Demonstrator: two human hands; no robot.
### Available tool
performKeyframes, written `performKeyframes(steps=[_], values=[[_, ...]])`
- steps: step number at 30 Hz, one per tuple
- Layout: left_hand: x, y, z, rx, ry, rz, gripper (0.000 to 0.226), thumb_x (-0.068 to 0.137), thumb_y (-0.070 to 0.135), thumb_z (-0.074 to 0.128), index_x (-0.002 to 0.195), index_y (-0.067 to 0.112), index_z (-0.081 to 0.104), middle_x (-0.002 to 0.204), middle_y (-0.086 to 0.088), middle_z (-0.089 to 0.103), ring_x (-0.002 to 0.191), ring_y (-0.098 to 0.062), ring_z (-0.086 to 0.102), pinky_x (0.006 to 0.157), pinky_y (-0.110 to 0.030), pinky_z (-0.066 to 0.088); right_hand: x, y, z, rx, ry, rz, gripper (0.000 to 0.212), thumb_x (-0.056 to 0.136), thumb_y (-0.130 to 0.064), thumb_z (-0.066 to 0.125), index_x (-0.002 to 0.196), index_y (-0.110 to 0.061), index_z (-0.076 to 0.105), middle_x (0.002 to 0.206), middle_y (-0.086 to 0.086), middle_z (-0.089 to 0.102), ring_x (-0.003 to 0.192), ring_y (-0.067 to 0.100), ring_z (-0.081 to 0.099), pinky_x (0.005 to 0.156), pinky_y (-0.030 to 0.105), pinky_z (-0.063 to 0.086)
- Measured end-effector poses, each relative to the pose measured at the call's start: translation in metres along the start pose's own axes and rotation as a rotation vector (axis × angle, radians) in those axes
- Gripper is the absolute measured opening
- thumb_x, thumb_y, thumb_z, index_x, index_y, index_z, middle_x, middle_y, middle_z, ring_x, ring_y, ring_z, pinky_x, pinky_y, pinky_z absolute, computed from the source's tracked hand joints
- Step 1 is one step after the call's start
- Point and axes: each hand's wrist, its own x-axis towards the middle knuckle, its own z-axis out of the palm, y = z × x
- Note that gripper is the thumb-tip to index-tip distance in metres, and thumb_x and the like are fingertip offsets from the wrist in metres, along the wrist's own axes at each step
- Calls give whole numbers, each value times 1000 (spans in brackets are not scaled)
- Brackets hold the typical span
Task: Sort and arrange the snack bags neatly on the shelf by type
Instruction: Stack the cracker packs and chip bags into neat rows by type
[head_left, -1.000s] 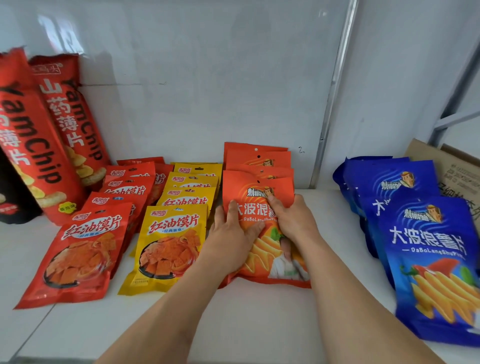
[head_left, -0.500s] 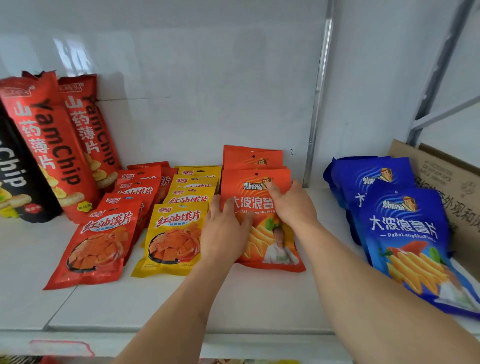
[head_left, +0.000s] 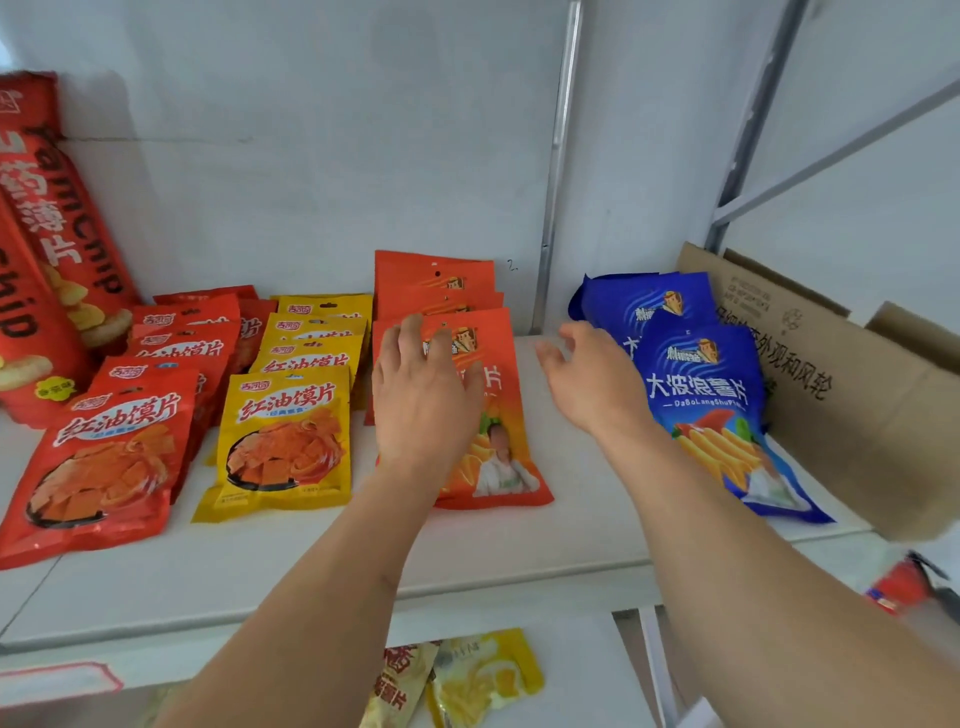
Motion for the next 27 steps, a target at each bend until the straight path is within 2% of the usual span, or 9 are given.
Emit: performKeyframes(steps=[3, 6, 8, 12, 14, 16, 20, 24, 27], values=[[-3, 29, 12, -58, 39, 111, 45, 90, 32, 61, 125, 4, 65, 145, -20, 50, 137, -44, 41, 110, -52, 37, -5, 25, -22, 18, 69, -18, 37, 102, -41, 45, 128, -17, 57, 122, 5, 63, 108, 24, 59, 85, 36, 48], [-5, 64, 27, -169, -30, 126, 45, 93, 32, 59, 128, 4, 62, 144, -19, 49, 135, -41, 42, 113, -45, 31, -8, 56, -42, 50, 166, -44, 29, 102, -37, 44, 115, -17, 61, 107, 2, 65, 93, 18, 58, 75, 33, 46], [-6, 91, 36, -317, -152, 51, 46, 98, 33, 57, 137, 9, 55, 149, -11, 43, 139, -31, 38, 115, -36, 26, -8, 81, -55, 91, 235, -17, 29, 101, -36, 46, 116, -18, 63, 110, 2, 65, 98, 20, 59, 79, 35, 47], [-6, 135, 64, -666, -361, -251, 59, 98, 44, 58, 147, 18, 42, 154, -2, 37, 137, -19, 43, 110, -38, 43, -6, 134, -69, 111, 245, 111, 40, 99, -41, 50, 132, -20, 56, 131, 6, 57, 119, 25, 53, 94, 39, 46], [-6, 152, 79, -861, -430, -421, 69, 96, 49, 60, 152, 19, 33, 155, -1, 37, 126, -14, 50, 86, -26, 57, -5, 154, -68, 118, 182, 168, 48, 98, -43, 52, 139, -18, 49, 139, 8, 51, 126, 27, 48, 101, 42, 46], [-7, 167, 90, -958, -456, -528, 77, 94, 50, 62, 155, 18, 27, 149, -1, 42, 116, -11, 55, 66, -15, 52, -4, 168, -64, 131, 132, 185, 58, 97, -45, 54, 145, -16, 41, 145, 9, 45, 132, 27, 43, 105, 43, 43], [-4, 181, 110, -1044, -405, -571, 48, 93, 47, 64, 130, 24, 42, 119, 4, 62, 92, -9, 69, 58, -15, 54, 4, 178, -54, 202, 114, 232, 75, 94, -50, 57, 153, -16, 26, 156, 7, 33, 141, 25, 34, 112, 47, 39], [8, 180, 120, -1028, -346, -557, 30, 98, 43, 58, 120, 24, 49, 109, 6, 68, 96, -14, 72, 63, -19, 58, 20, 179, -50, 302, 114, 294, 84, 89, -53, 62, 154, -17, 21, 154, 7, 36, 140, 26, 38, 108, 49, 43], [16, 174, 126, -961, -397, -560, 34, 100, 47, 54, 119, 19, 54, 109, 1, 72, 94, -15, 73, 69, -25, 59, 31, 181, -50, 319, 94, 298, 82, 89, -52, 63, 153, -16, 25, 152, 9, 37, 138, 27, 40, 105, 50, 46]])
